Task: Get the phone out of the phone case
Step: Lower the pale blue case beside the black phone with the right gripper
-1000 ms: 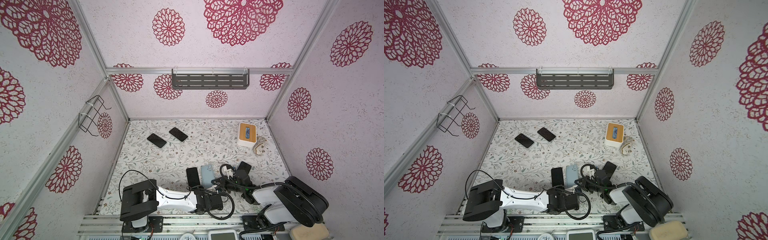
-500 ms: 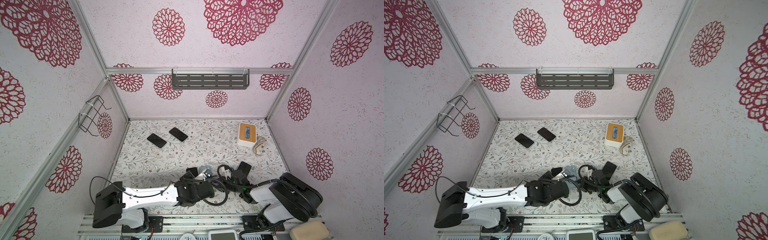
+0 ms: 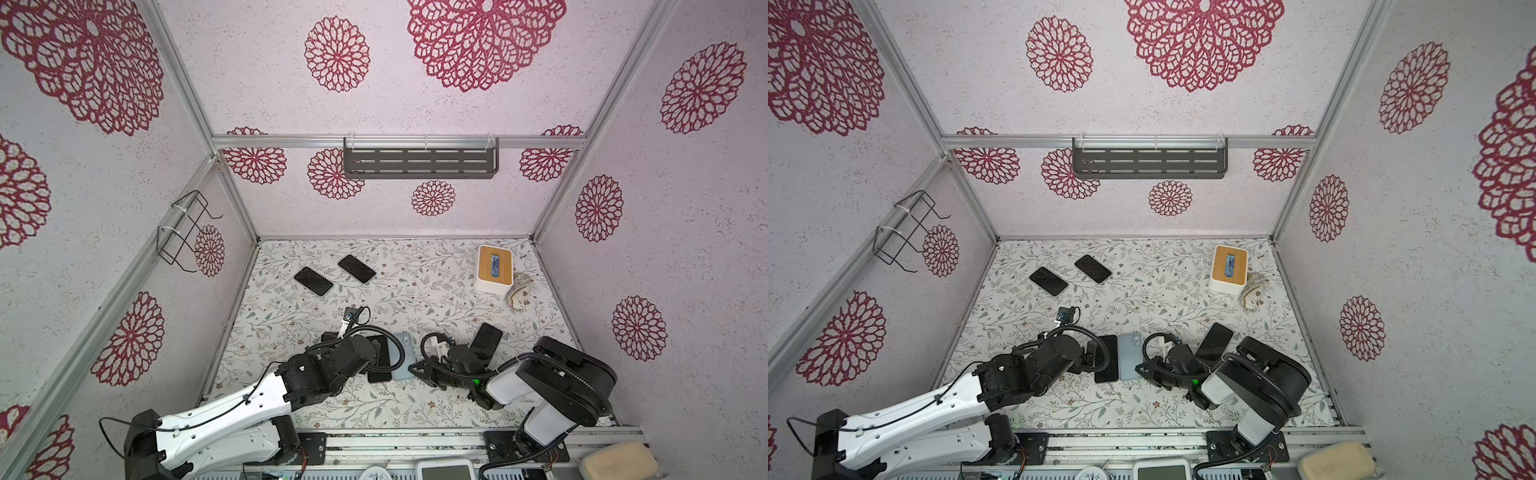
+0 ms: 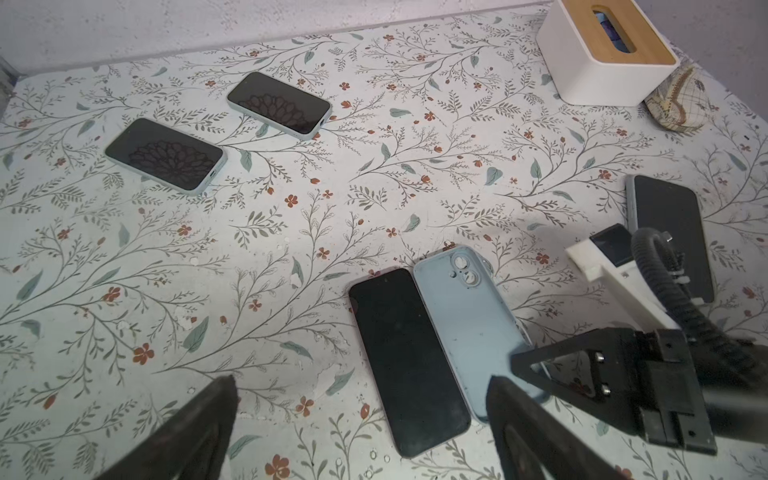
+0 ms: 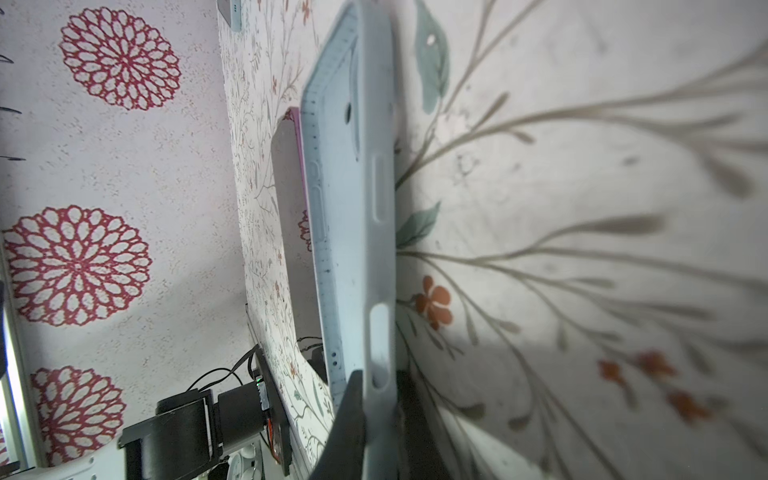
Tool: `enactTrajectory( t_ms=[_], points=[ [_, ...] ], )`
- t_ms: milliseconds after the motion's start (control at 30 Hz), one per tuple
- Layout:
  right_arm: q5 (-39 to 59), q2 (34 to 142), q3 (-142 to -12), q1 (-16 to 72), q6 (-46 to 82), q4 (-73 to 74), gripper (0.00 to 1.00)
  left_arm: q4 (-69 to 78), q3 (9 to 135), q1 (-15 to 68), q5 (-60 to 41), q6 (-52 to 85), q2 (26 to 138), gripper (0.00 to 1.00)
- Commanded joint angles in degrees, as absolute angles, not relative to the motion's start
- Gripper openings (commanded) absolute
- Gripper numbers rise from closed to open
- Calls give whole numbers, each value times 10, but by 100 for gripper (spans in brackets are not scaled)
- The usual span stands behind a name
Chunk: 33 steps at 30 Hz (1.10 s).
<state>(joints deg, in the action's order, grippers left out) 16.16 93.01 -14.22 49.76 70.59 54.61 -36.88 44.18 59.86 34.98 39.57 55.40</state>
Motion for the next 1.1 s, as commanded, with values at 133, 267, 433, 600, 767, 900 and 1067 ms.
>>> enactTrajectory(
  t_ms=[133,267,433,600,767,900,1067],
  points=[
    [25,914,-182,565,746,475,11,-426,477,590,365,450,550,97],
    [-1,924,-207,585,751,449,14,-432,481,588,368,456,547,97],
    [-6,921,-212,590,747,430,29,-443,476,585,370,474,534,97],
    [-15,872,-225,590,710,341,49,-439,467,583,362,481,515,97],
    [-16,816,-225,590,679,261,84,-439,467,581,359,481,510,97],
    [-13,762,-225,590,651,192,89,-440,467,578,357,487,512,97],
    [-57,646,-243,590,603,19,94,-413,458,576,339,489,506,97]
  ],
)
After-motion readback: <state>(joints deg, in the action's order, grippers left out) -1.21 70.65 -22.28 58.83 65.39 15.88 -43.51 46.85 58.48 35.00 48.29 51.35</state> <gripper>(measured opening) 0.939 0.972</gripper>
